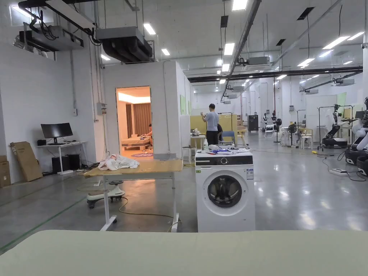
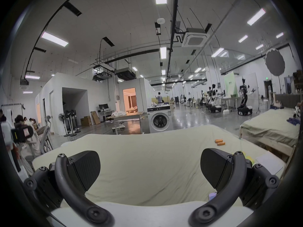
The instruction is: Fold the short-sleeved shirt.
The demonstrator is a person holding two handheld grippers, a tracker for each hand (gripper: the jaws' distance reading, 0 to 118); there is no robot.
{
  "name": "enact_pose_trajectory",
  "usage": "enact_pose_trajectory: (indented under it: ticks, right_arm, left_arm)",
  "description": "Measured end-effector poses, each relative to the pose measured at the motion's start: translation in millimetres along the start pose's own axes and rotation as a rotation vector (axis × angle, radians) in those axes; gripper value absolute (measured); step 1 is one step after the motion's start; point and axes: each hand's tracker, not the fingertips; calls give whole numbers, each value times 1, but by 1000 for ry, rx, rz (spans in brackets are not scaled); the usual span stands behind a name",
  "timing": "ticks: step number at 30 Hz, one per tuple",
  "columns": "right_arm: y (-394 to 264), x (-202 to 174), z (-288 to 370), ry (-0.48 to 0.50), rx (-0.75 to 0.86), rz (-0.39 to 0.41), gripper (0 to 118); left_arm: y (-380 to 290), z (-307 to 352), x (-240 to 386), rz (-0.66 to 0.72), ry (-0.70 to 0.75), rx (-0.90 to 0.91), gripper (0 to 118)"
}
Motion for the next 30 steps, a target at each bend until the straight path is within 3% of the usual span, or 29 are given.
enact_pose_trajectory:
  ticks: [3, 5, 9, 12, 16, 23, 26, 30]
  right_arm:
    - [5, -2, 0, -65, -7, -80, 118]
    - [10, -6, 0, -133, -37, -86, 118]
    - [18, -13, -1, -158, -77, -77, 118]
    - [19, -17, 1, -187, -100, -145, 118]
    - [20, -23, 2, -187, -92, -131, 118]
    - [28, -38, 3, -212, -88, -31, 118]
    - [26, -39, 1, -222, -75, -24, 118]
    - [25, -36, -4, -214, -103, -77, 118]
  left_arm:
    - [0, -1, -1, 10, -6, -8, 118]
    - [1, 0, -1, 14, -6, -10, 118]
    - [2, 0, 0, 15, -13, -10, 118]
    - [3, 0, 2, 14, -22, -11, 118]
    - [2, -1, 2, 35, -32, -11, 118]
    - [0, -2, 2, 38, -29, -18, 118]
    - [-1, -1, 1, 39, -28, -23, 118]
    - [-2, 0, 1, 44, -29, -21, 118]
